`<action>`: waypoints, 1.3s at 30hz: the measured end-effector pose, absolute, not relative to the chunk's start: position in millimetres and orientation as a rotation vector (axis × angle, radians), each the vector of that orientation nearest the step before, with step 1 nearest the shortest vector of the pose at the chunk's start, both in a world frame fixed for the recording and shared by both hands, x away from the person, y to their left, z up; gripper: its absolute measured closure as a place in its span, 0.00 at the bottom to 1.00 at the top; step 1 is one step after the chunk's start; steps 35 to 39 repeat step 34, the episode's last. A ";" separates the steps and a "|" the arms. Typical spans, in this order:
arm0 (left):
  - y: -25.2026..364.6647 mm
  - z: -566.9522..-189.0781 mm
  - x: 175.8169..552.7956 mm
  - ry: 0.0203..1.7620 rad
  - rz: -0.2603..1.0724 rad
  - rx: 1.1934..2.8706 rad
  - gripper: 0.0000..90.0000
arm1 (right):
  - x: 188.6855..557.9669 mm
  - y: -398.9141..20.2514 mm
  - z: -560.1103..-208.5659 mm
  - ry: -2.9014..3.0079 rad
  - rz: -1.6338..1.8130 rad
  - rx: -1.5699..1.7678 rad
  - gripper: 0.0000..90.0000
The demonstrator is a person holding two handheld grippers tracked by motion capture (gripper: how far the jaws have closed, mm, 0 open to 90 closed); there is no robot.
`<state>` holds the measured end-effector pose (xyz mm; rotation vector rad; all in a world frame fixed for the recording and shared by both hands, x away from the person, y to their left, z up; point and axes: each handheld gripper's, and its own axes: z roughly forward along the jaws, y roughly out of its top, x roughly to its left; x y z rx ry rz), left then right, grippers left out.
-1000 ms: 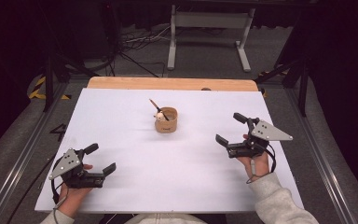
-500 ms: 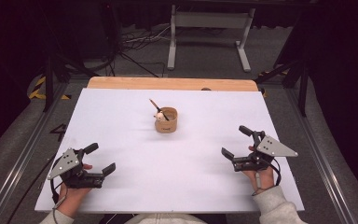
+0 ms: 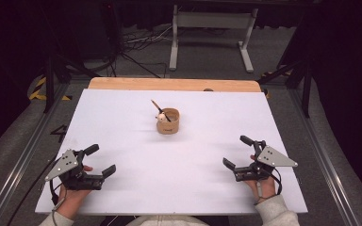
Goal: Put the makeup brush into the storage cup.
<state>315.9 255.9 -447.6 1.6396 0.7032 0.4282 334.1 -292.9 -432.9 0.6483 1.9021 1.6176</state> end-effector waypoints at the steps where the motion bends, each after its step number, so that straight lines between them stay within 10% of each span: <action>1: 256.2 -447.8 316.4 0.699 0.433 1.639 0.00 | 334.0 -292.8 -433.6 1.907 1.614 0.649 0.00; 39: 255.2 -451.6 321.6 0.703 0.367 1.634 0.00 | 337.4 -292.0 -446.3 1.975 1.540 0.766 0.00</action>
